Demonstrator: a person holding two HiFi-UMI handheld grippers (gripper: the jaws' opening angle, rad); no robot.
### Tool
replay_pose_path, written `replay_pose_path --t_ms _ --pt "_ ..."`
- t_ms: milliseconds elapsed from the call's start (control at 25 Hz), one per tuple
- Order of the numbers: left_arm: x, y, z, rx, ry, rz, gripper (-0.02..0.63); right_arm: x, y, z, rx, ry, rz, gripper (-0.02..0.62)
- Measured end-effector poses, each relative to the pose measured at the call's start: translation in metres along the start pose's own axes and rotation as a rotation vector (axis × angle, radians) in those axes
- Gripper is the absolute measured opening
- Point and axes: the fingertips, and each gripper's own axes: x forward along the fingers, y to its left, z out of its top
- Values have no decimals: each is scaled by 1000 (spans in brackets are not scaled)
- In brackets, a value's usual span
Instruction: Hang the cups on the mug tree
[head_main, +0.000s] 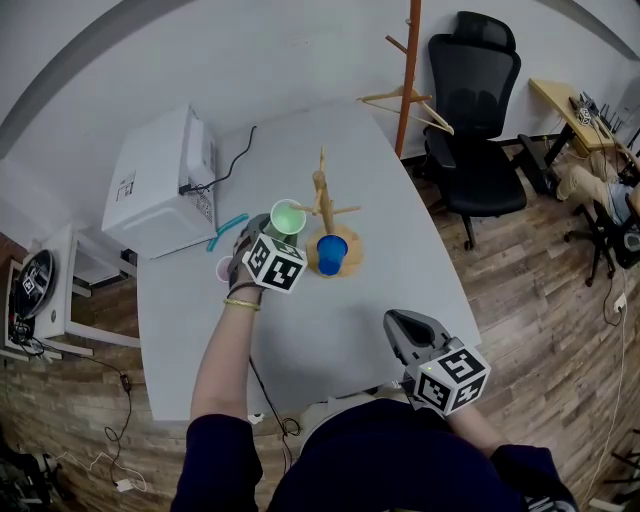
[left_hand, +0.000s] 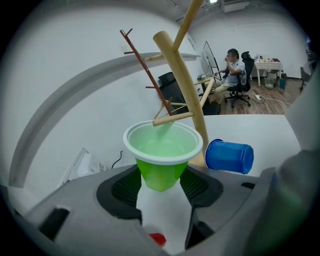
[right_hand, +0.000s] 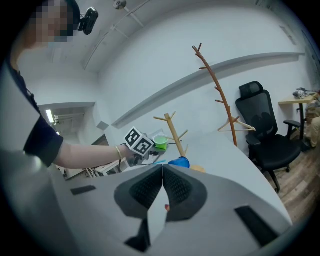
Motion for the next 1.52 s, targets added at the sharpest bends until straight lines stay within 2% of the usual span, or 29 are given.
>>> replay_pose_path --t_ms 360,1080,1520 --pt "-5 14 14 158 -2 68 253 1 3 -7 -2 12 20 29" --pt "-7 12 35 325 -1 108 253 -10 -7 -5 0 2 2 29" --pt "-9 5 49 465 0 139 253 -15 -11 -4 -6 1 5 29"
